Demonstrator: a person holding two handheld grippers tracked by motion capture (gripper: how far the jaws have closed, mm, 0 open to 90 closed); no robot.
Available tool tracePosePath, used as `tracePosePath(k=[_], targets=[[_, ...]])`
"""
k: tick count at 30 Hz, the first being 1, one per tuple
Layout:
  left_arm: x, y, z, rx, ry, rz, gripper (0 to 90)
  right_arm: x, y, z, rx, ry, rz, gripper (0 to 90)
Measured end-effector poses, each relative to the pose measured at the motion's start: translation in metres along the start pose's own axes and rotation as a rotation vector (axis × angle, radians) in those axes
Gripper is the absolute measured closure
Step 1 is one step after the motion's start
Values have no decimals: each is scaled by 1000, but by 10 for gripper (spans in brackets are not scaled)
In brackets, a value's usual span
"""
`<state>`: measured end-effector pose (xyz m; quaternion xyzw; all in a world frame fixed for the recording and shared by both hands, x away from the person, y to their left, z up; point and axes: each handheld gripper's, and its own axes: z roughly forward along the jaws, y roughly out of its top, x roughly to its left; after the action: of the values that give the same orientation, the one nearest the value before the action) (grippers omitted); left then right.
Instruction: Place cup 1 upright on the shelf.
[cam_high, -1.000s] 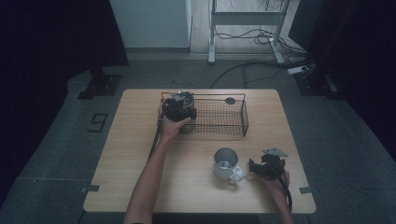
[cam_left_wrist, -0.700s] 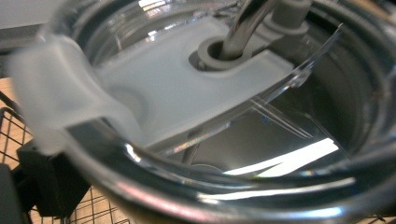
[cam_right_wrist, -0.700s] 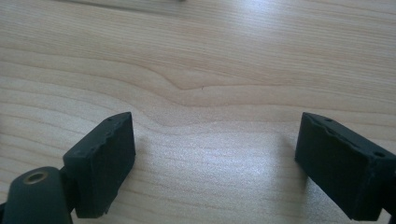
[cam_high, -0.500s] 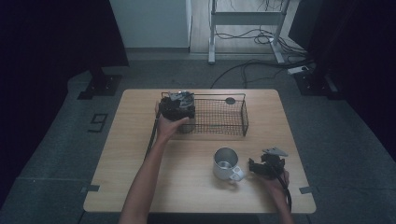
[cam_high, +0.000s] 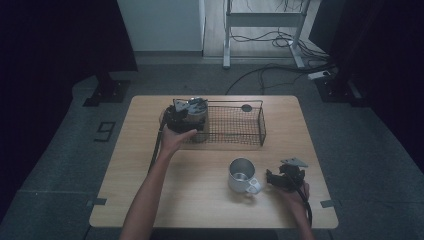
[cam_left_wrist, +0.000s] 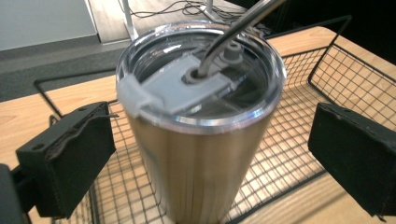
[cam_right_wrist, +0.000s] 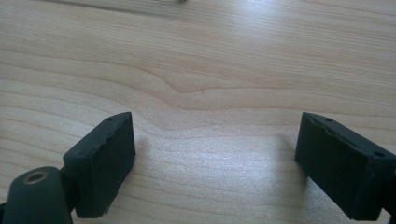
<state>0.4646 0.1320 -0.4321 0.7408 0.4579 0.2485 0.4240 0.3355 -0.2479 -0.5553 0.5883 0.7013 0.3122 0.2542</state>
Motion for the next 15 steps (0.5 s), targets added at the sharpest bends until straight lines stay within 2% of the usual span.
tracePosePath(k=[7, 12, 15], targets=[[3, -15, -21, 10, 0, 4, 6, 0, 0, 0, 0, 0, 1, 119], [3, -23, -36, 4, -21, 2, 7, 0, 0, 0, 1, -1, 3, 120], [-1, -37, -49, 24, -34, 19, 6, 0, 0, 0, 0, -1, 4, 122]])
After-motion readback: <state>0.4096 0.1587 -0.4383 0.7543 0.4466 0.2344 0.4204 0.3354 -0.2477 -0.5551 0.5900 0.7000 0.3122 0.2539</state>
